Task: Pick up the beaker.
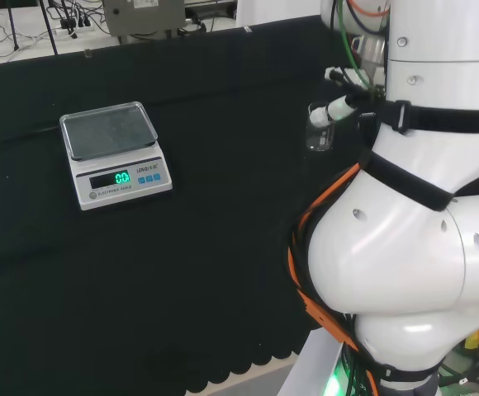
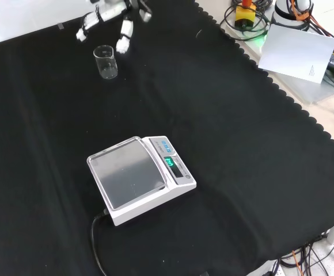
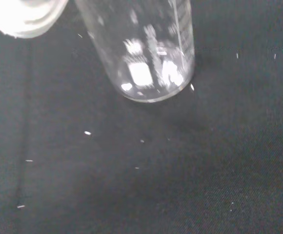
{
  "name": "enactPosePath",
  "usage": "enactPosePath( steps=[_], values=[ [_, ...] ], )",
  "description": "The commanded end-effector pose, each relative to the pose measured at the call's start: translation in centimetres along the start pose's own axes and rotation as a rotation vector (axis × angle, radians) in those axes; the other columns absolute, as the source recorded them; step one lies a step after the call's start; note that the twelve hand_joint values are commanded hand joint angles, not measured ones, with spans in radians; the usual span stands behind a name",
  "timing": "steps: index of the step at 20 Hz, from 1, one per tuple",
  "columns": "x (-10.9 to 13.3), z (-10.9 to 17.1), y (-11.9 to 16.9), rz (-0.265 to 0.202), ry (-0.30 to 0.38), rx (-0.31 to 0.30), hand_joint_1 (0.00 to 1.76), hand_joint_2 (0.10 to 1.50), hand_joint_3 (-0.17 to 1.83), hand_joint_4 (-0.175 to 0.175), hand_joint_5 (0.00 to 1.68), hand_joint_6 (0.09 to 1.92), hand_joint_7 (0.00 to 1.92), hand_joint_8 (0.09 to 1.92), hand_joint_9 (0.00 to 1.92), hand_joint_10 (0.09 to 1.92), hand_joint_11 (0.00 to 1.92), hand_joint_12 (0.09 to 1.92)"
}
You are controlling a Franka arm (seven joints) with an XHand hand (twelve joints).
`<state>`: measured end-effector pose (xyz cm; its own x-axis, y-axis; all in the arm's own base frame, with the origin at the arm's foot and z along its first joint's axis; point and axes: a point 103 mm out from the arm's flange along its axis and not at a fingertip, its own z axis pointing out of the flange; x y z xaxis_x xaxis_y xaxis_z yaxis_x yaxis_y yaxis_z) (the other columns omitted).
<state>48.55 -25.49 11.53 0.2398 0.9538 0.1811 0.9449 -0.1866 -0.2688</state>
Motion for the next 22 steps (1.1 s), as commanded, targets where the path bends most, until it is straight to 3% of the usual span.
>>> enactPosePath(
  steps=[1,15,19,22],
  values=[
    [0.5,1.6,2.8,-0.032,0.040,-0.027,0.66,0.72,0.15,0.060,0.02,0.09,0.00,0.53,0.00,0.84,0.00,0.90],
    [2.3,6.4,5.6,-0.040,0.010,0.120,0.68,0.73,0.15,0.065,0.06,0.09,0.01,0.58,0.03,0.85,0.00,0.97],
    [2.1,6.9,5.7,-0.032,0.004,0.107,0.70,0.73,0.16,0.062,0.13,0.09,0.04,0.62,0.09,0.86,0.00,1.10],
    [2.2,6.8,5.5,-0.040,0.005,0.047,0.81,0.75,0.30,0.059,0.27,0.09,0.19,0.71,0.38,0.82,0.11,1.40]
  ],
)
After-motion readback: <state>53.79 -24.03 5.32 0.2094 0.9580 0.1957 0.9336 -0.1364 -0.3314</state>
